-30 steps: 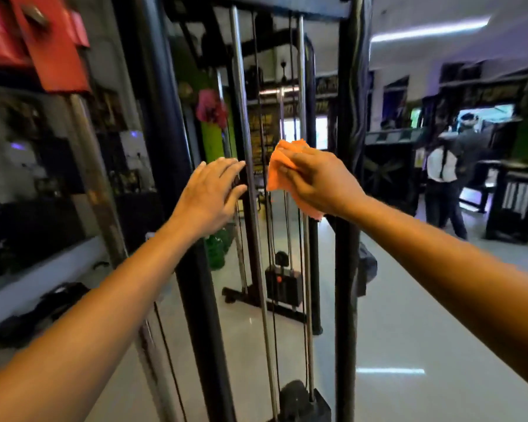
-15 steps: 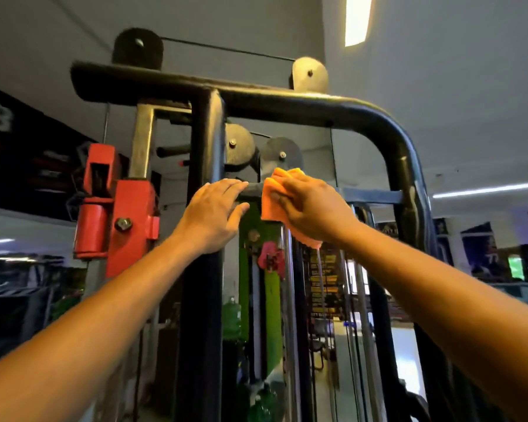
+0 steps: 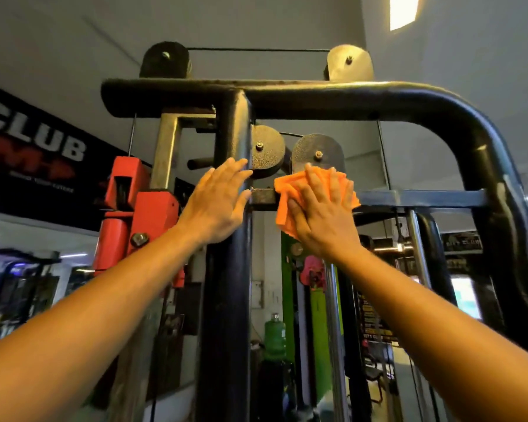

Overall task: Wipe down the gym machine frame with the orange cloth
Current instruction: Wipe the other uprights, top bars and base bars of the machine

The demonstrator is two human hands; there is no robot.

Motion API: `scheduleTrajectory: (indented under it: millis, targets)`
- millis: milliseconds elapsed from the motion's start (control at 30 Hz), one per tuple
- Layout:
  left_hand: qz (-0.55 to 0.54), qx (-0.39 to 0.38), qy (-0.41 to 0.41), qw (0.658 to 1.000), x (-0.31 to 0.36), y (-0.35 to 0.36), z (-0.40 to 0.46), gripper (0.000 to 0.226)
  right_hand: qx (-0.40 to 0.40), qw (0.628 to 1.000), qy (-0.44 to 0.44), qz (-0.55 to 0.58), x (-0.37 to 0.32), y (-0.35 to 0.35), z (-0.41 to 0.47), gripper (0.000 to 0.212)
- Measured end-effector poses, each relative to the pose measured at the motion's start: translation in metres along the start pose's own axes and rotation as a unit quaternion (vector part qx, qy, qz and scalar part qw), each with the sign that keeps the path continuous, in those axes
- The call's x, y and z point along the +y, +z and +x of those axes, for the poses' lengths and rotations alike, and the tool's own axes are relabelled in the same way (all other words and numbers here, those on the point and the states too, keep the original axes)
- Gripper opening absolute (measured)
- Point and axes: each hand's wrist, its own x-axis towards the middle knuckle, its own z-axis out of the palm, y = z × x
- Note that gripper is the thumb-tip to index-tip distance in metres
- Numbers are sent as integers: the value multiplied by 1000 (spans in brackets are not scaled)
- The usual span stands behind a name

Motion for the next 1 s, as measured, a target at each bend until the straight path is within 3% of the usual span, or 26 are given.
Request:
scheduleTrajectory:
  millis: [100, 200, 333, 467, 567, 667, 767, 833, 1000]
  targets:
    - [-53, 3, -4, 999, -8, 12, 0, 53, 42, 997, 64, -1, -34, 20, 5, 54]
    - [-105, 32, -8, 994, -10, 24, -5, 56, 46, 998, 19, -43, -66, 43, 5, 59]
    - [-122, 49, -1, 991, -14, 30, -5, 56, 57, 995, -1, -78, -36, 38, 6, 59]
    - [-141, 53, 5, 989, -17, 34, -6, 55, 127, 987, 97, -2, -51, 46, 4, 54]
    - [-153, 58, 10, 986, -17, 35, -6, 56, 138, 990, 12, 6, -79, 62, 6, 54]
    - [-158, 61, 10, 985, -19, 36, -7, 55, 92, 992, -70, -59, -47, 42, 6, 54]
    - [-163, 59, 12, 985, -19, 38, -8, 53, 73, 995, 30, -69, -19, 16, 7, 54]
    - [-170, 61, 11, 984, -18, 38, -9, 53, 81, 992, 83, -44, -40, 20, 8, 53]
    - [-170, 55, 11, 984, -17, 35, -10, 55, 96, 993, -53, -31, -77, 44, 6, 55]
